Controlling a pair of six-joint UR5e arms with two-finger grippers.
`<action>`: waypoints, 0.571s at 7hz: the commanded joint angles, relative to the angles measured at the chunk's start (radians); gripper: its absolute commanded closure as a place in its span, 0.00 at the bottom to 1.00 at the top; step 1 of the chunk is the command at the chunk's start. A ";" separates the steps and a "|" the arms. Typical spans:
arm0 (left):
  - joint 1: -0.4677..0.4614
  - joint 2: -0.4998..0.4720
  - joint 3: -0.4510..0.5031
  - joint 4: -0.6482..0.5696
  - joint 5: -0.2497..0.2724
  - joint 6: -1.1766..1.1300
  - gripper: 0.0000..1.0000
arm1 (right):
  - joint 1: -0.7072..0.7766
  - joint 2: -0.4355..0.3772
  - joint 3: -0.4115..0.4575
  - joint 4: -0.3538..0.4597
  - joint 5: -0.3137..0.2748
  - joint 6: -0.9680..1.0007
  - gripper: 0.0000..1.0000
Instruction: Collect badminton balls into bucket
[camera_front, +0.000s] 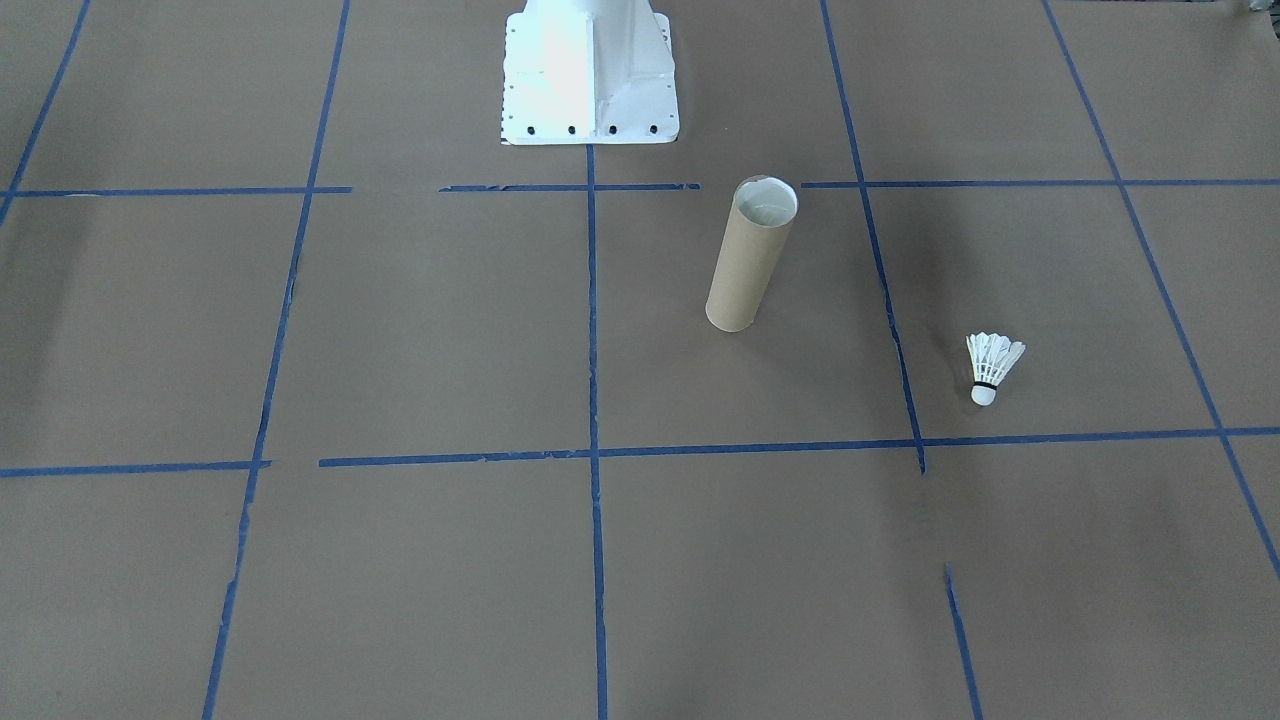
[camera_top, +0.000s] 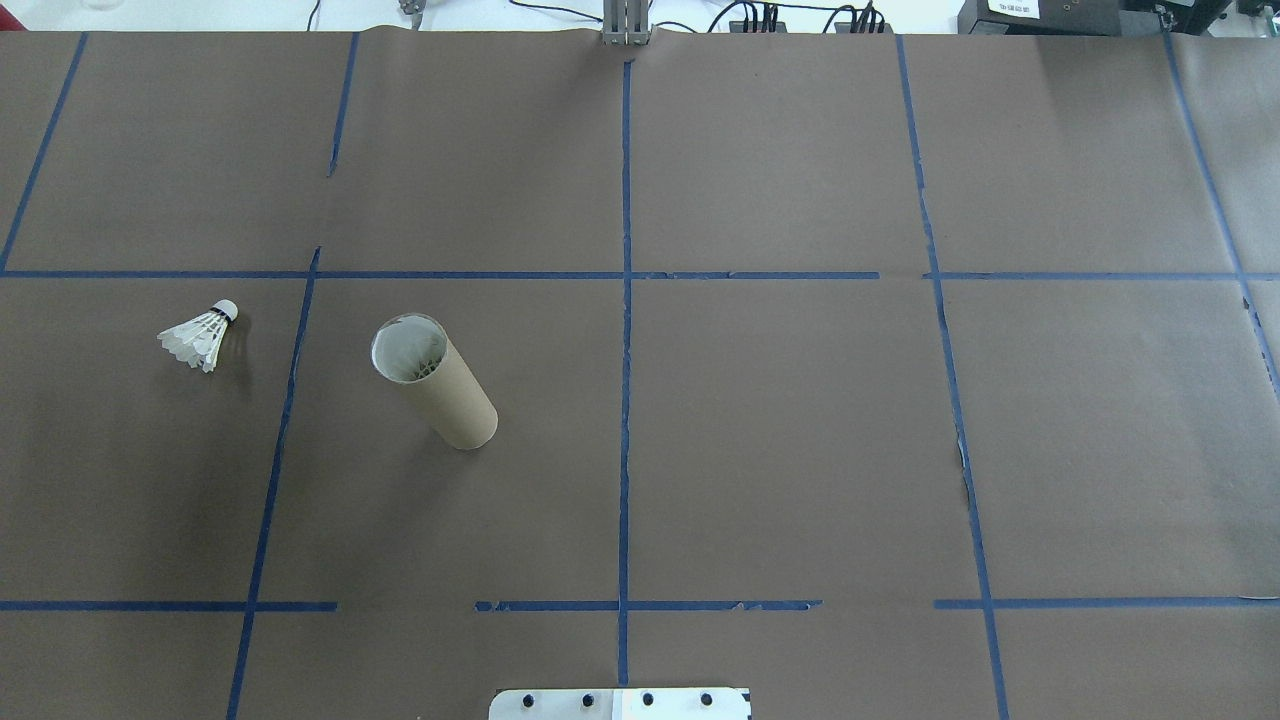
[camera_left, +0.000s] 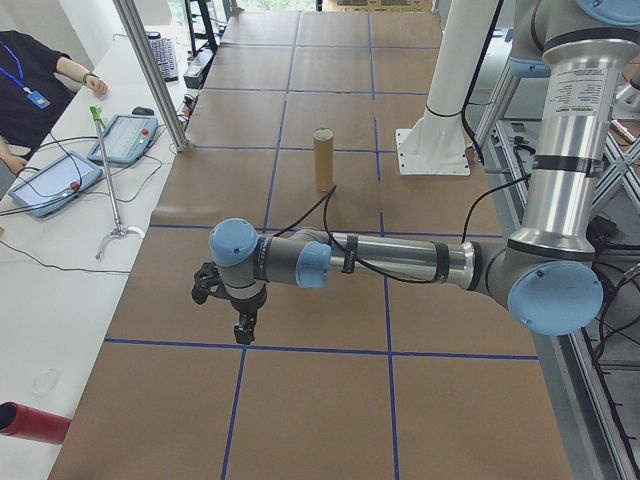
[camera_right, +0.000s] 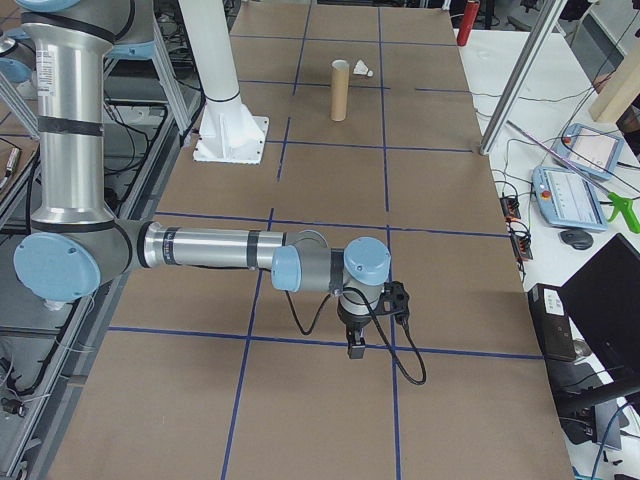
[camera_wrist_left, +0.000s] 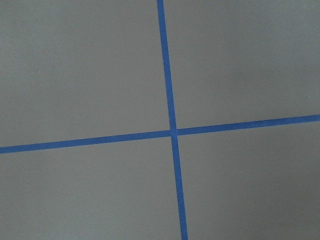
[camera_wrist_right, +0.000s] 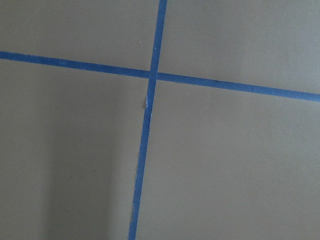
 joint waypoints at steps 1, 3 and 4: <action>0.000 -0.004 -0.003 -0.009 0.005 -0.002 0.00 | 0.000 0.000 0.000 0.000 0.000 0.000 0.00; 0.006 -0.024 -0.006 -0.012 0.011 -0.006 0.00 | 0.000 0.000 0.000 0.000 0.000 0.000 0.00; 0.015 -0.063 -0.006 -0.014 0.046 -0.009 0.00 | 0.000 0.000 0.000 0.000 0.000 0.000 0.00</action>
